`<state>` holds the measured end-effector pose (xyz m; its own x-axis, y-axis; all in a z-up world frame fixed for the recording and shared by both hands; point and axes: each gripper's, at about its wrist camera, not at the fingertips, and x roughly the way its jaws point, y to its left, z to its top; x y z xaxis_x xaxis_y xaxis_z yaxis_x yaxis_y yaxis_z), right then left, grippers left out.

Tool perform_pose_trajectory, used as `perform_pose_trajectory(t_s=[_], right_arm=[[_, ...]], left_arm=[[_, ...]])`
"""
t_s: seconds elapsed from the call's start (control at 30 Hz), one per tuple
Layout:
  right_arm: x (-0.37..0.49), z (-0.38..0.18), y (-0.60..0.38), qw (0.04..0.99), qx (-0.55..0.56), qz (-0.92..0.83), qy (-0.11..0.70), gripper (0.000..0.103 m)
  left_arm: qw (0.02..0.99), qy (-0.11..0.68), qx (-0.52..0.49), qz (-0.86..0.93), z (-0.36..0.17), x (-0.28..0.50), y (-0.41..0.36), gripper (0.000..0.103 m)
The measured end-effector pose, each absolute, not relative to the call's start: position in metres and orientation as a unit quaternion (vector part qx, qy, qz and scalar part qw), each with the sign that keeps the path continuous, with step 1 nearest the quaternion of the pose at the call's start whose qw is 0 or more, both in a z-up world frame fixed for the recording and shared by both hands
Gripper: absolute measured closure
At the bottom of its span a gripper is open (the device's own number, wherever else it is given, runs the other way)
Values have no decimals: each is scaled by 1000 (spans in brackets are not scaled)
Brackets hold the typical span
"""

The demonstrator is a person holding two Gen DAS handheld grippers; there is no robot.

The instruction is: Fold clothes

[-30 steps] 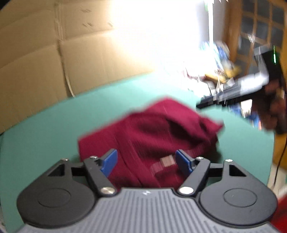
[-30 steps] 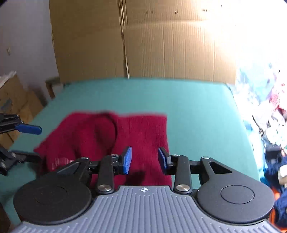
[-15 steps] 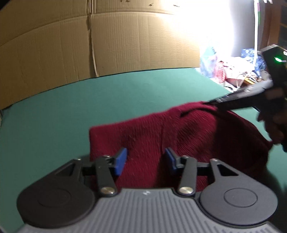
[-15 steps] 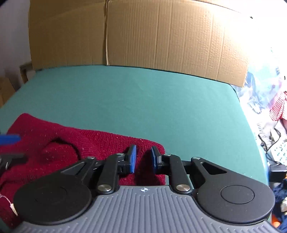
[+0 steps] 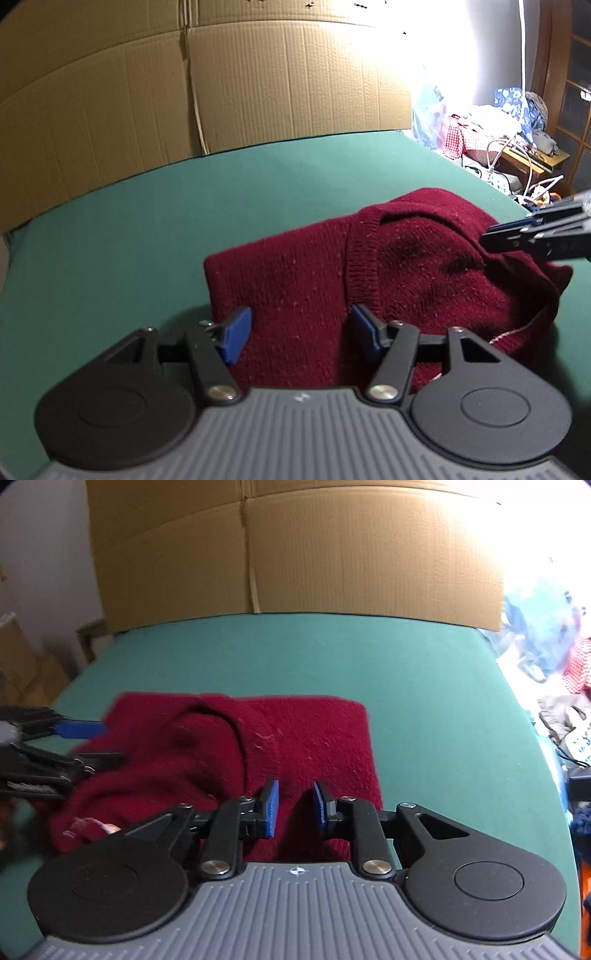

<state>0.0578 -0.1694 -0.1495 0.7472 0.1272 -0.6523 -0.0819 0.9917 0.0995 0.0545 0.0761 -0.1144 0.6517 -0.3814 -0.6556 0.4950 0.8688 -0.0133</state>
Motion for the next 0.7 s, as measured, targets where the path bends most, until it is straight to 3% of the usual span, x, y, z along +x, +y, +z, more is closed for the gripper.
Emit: perform_pose_trajectory(t_s=[0.1, 0.23, 0.43, 0.7], right_arm=[[56, -141, -174, 936, 37, 47, 347, 82], [20, -124, -172, 942, 33, 67, 326, 75], [-11, -159, -170, 926, 59, 76, 364, 74], [-17, -145, -172, 915, 67, 78, 389, 74]], left_arm=[[908, 332, 79, -241, -110, 43, 80, 43], [908, 334, 71, -241, -108, 20, 88, 37], [904, 355, 86, -221, -132, 1, 84, 37], [897, 351, 117, -241, -125, -22, 73, 34]])
